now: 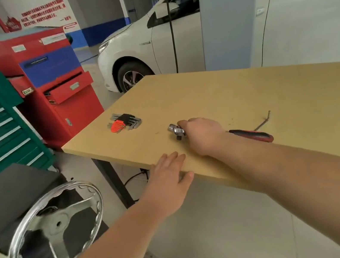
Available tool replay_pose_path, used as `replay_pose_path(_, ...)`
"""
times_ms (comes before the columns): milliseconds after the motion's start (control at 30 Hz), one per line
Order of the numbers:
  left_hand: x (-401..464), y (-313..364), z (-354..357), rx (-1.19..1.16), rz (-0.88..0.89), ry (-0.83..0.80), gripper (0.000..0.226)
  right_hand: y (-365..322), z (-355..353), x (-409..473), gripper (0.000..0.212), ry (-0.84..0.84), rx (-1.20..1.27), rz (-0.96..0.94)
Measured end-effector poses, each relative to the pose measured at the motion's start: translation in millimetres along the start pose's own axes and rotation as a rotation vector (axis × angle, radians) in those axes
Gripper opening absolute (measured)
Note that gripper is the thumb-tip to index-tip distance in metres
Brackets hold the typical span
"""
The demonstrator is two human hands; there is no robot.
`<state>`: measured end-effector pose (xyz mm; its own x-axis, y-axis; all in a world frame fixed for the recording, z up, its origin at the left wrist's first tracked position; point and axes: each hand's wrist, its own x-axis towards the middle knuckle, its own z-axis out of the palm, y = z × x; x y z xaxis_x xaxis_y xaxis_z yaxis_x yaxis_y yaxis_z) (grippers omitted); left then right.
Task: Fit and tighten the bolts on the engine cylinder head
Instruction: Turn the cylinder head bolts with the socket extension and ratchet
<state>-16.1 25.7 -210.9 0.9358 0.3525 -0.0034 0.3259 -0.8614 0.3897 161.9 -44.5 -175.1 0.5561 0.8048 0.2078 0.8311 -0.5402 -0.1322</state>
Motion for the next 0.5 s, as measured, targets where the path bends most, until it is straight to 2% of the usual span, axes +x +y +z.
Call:
replay_pose_path(100,13,8,1,0.094,-0.031,0.023,0.06,7,3,5,0.021,0.024,0.059,0.02)
replay_pose_path(233,38,17,-1,0.149,0.016,0.081,0.058,24,-6,19,0.017,0.057,0.275,0.103)
replay_pose_path(333,59,27,-1,0.196,0.046,0.038,0.06,37,-5,25,0.01,0.083,0.227,0.209)
replay_pose_path(433,73,36,7,0.208,0.035,0.018,0.061,44,3,23,0.027,0.091,0.148,0.217)
replay_pose_path(500,76,40,15,0.214,0.034,0.076,0.058,48,6,23,0.028,0.098,0.135,0.2)
